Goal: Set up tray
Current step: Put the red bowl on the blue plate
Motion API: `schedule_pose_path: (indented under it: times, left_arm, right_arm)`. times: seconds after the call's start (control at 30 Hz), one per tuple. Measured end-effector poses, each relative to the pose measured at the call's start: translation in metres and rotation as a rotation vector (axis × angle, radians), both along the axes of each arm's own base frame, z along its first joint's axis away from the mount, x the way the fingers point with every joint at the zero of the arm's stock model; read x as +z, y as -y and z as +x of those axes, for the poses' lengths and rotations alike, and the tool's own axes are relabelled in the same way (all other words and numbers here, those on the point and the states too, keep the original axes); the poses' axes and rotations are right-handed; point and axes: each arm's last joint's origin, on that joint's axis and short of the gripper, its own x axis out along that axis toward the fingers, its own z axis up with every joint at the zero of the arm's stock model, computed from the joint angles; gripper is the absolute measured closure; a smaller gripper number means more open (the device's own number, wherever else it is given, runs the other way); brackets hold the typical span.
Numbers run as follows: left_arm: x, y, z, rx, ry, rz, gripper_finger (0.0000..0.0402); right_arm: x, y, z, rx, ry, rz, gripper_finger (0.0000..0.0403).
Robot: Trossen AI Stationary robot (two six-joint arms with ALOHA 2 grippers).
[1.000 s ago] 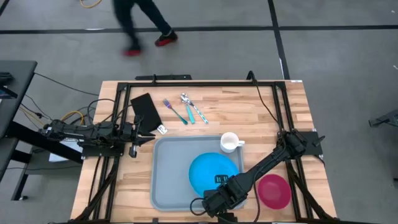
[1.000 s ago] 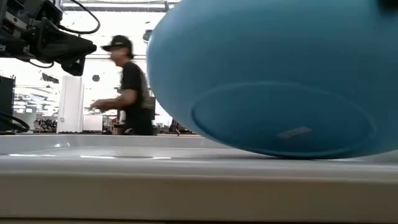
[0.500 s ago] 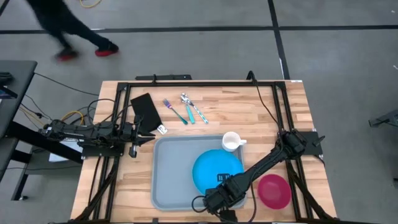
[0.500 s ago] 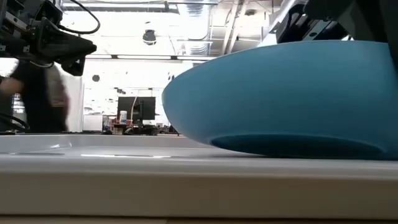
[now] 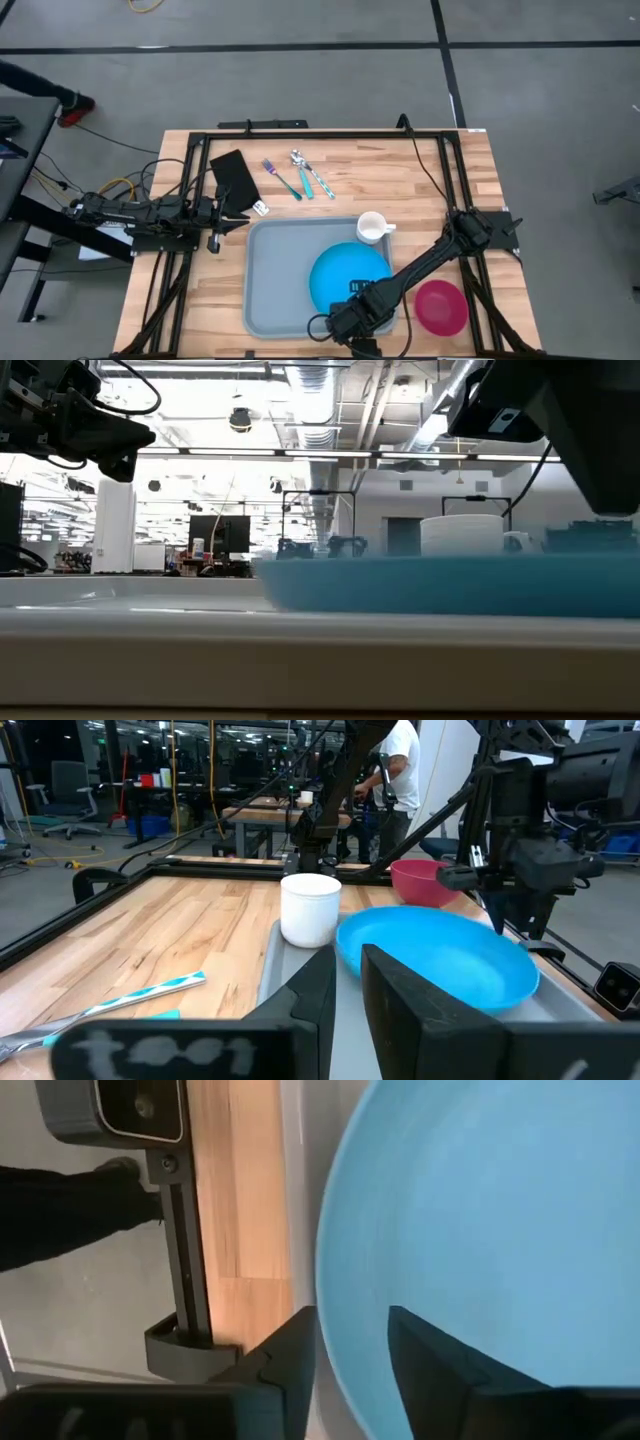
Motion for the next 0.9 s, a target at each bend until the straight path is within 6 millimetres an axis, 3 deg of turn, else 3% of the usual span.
schedule_pose_path:
  times: [0.07, 0.2, 0.47, 0.7, 0.9]
  left_arm:
    - [0.0, 0.0, 0.0, 0.0, 0.0, 0.0, 0.0361]
    - [0.0, 0.0, 0.0, 0.0, 0.0, 0.0, 0.0361]
    - [0.0, 0.0, 0.0, 0.0, 0.0, 0.0, 0.0362]
    - [0.0, 0.0, 0.0, 0.0, 0.0, 0.0, 0.0361]
    - [0.0, 0.0, 0.0, 0.0, 0.0, 0.0, 0.0361]
  right_arm:
    - [0.008, 0.0, 0.0, -0.012, -0.007, -0.007, 0.0267]
    - [0.042, 0.0, -0.013, -0.109, -0.011, -0.046, 0.0248]
    - [0.089, 0.003, -0.08, -0.386, -0.038, -0.279, 0.0226]
    - [0.071, -0.01, -0.126, -0.649, -0.115, -0.316, 0.0232]
    - [0.047, -0.024, -0.143, -0.845, -0.186, -0.235, 0.0238]
